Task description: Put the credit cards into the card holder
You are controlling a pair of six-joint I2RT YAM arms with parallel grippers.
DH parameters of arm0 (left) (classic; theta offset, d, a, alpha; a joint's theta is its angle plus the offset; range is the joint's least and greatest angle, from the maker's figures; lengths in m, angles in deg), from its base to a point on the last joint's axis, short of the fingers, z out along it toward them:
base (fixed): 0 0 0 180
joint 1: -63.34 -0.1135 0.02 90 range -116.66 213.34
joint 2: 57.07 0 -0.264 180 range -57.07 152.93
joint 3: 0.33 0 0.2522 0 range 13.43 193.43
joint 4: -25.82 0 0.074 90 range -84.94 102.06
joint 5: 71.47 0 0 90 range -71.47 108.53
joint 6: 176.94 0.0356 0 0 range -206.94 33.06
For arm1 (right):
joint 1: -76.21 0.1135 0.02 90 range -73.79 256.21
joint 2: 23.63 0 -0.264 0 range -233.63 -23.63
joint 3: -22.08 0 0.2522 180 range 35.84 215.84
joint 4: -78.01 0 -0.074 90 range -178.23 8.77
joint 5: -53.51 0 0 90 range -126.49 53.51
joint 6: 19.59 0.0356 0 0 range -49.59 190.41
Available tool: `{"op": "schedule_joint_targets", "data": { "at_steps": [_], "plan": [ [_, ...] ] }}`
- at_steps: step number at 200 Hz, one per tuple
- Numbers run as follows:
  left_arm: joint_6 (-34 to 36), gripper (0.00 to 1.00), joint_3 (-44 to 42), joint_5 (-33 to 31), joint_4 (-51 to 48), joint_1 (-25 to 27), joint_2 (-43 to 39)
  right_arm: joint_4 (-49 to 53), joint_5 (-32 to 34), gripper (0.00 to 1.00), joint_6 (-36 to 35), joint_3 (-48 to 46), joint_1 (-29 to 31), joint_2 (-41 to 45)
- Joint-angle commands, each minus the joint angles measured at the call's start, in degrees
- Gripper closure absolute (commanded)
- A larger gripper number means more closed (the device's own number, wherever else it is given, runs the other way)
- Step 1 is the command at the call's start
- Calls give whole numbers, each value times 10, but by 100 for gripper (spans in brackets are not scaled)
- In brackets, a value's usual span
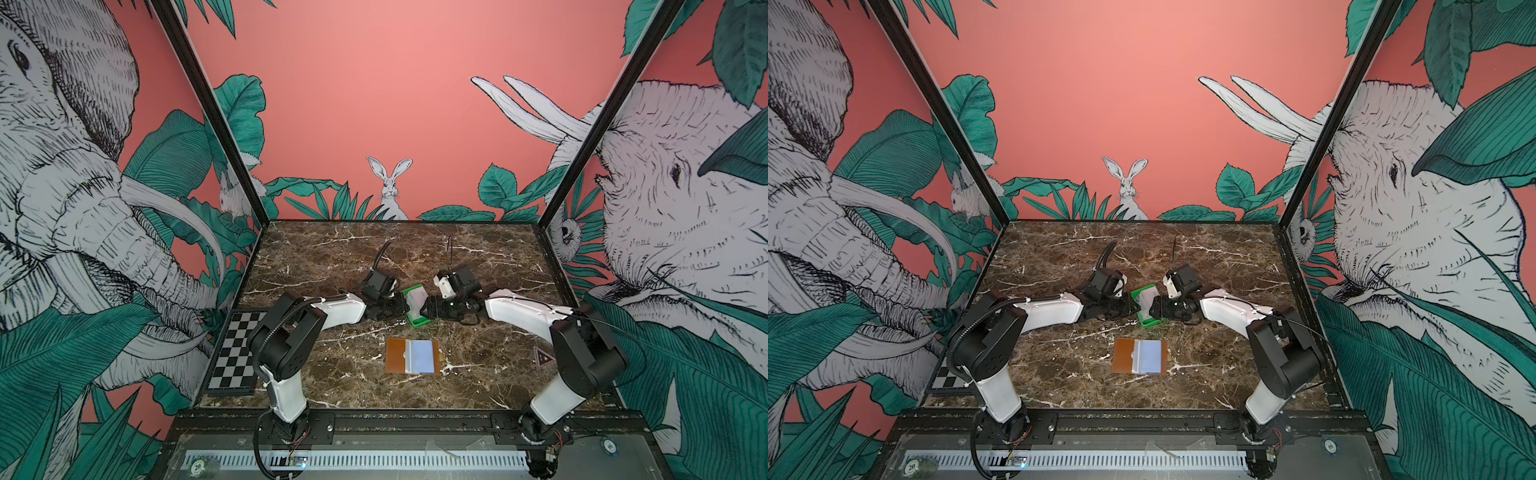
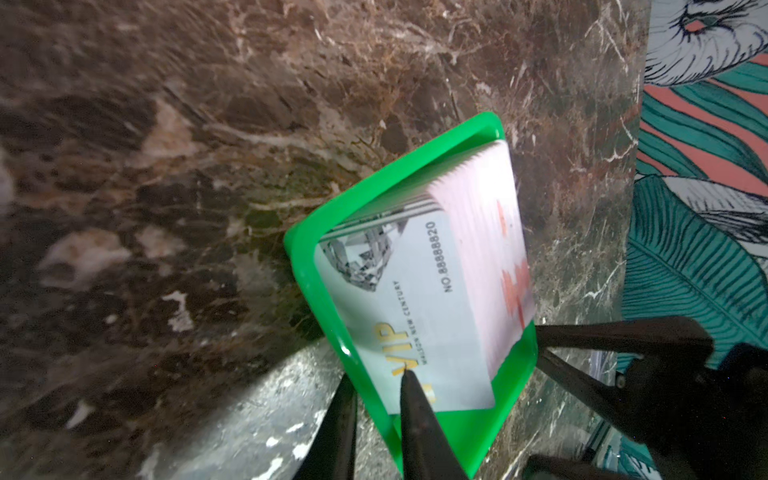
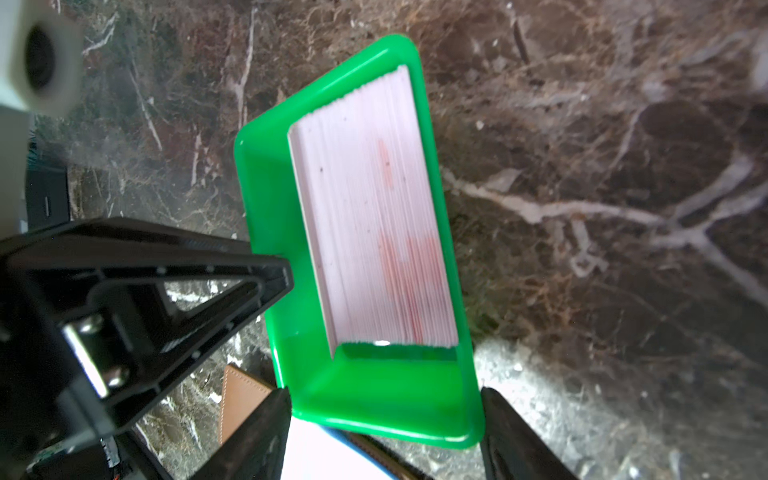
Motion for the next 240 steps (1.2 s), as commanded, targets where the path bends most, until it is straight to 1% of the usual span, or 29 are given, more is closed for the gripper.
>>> {"op": "schedule_joint_targets", "data": {
  "at_steps": [1, 18, 20, 28, 81, 156, 206, 208, 211, 240],
  "plan": [
    [17, 81, 12, -2, -38, 0, -14, -20, 14, 30, 16, -12, 12, 10],
    [25, 84, 12, -4, -55, 0, -19, -21, 22, 31, 21, -21, 21, 10],
    [26, 84, 12, -4, -56, 0, -20, -21, 23, 31, 21, -22, 22, 27],
    [29, 86, 11, -5, -60, -1, -22, -23, 25, 31, 24, -26, 25, 34],
    [35, 88, -7, -7, -79, 0, -49, -23, 44, 31, 39, -40, 36, 50],
    [-4, 89, -84, -18, -53, 8, -110, -26, 57, 30, 47, -35, 58, 43],
    [-14, 90, -99, -29, -57, 14, -133, -23, 59, 30, 47, -33, 64, 42],
    [-14, 90, -100, -29, -57, 26, -134, -24, 59, 30, 47, -33, 64, 42],
    [-16, 90, -101, -30, -57, 31, -135, -23, 58, 30, 47, -32, 65, 43],
    [-20, 90, -108, -31, -54, 36, -143, -13, 68, 30, 45, -29, 70, 49]
  ]
}}
